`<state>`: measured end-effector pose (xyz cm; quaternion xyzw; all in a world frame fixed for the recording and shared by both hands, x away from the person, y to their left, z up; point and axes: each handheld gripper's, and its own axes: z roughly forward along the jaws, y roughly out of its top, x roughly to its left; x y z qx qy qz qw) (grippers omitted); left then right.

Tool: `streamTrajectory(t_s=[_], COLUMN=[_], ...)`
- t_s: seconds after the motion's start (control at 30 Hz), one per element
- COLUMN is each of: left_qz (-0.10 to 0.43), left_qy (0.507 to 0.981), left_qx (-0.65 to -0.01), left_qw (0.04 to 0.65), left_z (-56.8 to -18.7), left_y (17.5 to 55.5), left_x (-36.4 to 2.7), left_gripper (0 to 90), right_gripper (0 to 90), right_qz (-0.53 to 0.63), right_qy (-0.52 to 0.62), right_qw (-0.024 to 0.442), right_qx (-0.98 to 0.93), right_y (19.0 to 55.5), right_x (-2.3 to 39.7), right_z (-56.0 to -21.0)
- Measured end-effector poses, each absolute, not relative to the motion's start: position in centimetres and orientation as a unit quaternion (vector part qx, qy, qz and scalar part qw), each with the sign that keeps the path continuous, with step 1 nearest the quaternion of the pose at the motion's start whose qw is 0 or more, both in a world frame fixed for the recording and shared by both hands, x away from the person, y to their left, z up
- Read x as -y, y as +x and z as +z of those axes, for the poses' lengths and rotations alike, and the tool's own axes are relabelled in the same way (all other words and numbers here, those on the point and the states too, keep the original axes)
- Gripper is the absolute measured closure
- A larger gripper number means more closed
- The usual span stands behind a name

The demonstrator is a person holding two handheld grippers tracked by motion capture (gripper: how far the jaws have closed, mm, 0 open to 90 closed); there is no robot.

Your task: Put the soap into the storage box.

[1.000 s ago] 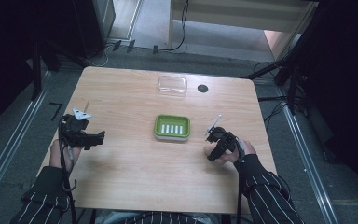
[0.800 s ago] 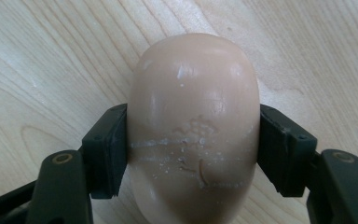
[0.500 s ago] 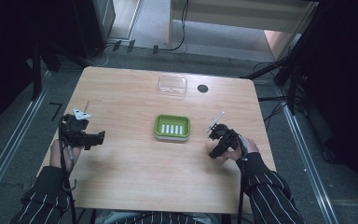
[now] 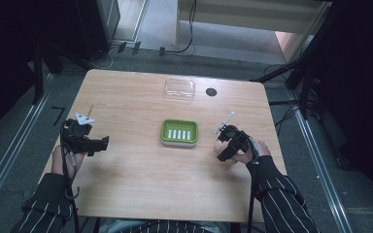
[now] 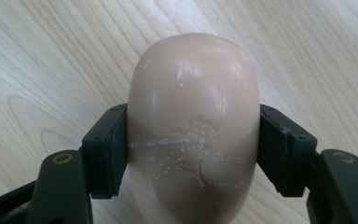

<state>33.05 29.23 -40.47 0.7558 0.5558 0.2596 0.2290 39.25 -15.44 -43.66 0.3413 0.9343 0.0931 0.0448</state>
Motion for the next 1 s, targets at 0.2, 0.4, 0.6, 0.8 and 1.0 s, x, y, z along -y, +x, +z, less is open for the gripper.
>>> streamTrajectory(t_s=[0.2, 0.4, 0.6, 0.8, 1.0], left_qz=[0.259, 0.259, 0.259, 0.259, 0.259], left_qy=[0.756, 0.756, 0.755, 0.755, 0.756], left_qx=[-0.556, -0.556, -0.557, -0.557, -0.557], left_qw=[0.229, 0.228, 0.228, 0.227, 0.228], left_z=[-40.5, -40.5, -40.5, -40.6, -40.6], left_y=[33.1, 33.1, 33.1, 33.1, 33.1], left_x=[-29.2, -29.2, -29.2, -29.2, -29.2], left_gripper=[14.3, 14.3, 14.3, 14.3, 14.3], right_gripper=[33.2, 33.2, 33.2, 33.2, 33.2], right_qz=[0.102, 0.108, 0.106, 0.11, 0.11], right_qy=[0.345, 0.343, 0.337, 0.331, 0.327], right_qw=[0.051, 0.055, 0.055, 0.058, 0.058], right_qx=[-0.931, -0.932, -0.934, -0.935, -0.937], right_y=[39.5, 39.8, 40.1, 40.4, 40.7], right_x=[15.6, 15.6, 15.3, 14.7, 14.3], right_z=[-42.7, -42.0, -41.7, -41.2, -41.0])
